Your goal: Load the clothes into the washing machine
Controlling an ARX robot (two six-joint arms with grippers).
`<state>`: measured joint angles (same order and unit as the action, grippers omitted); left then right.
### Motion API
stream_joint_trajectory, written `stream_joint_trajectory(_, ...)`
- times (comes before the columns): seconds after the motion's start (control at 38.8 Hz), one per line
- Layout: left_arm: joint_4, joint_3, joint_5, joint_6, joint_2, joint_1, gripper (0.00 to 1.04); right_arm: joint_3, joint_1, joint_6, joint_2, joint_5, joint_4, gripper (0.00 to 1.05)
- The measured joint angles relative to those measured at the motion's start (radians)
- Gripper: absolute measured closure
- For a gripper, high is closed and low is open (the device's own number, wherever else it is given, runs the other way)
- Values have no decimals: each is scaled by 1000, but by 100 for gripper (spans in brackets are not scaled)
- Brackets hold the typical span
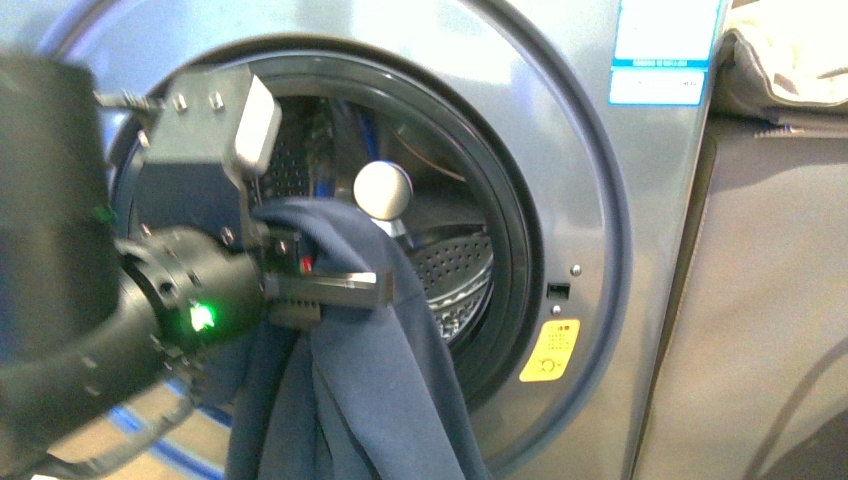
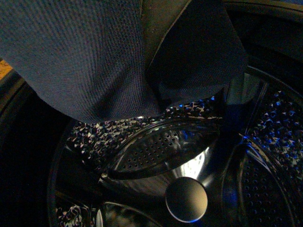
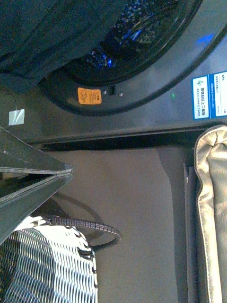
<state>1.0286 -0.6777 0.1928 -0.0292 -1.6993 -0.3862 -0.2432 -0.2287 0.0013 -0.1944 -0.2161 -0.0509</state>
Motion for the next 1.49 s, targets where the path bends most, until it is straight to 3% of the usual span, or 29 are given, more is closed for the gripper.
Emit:
stream_joint_trajectory(0.13, 39, -27, 17, -6, -72, 7, 98, 48, 56, 0, 35, 50, 11, 102)
stream_joint_trajectory(0.26, 72, -68, 29, -25, -137, 16, 98, 85, 181, 0, 65, 198, 14, 102)
stream_joint_trajectory(0.33, 79, -110, 42, -44, -183, 21, 98, 104, 220, 0, 80, 206, 21, 102)
stream_joint_trajectory(0.57, 50, -310, 95, -91, -338, 42, 98, 163, 225, 0, 124, 212, 35, 102)
stream_joint_trajectory(1.49, -290, -1040, 86, -114, -727, 87, 98, 238, 226, 0, 190, 214, 47, 102)
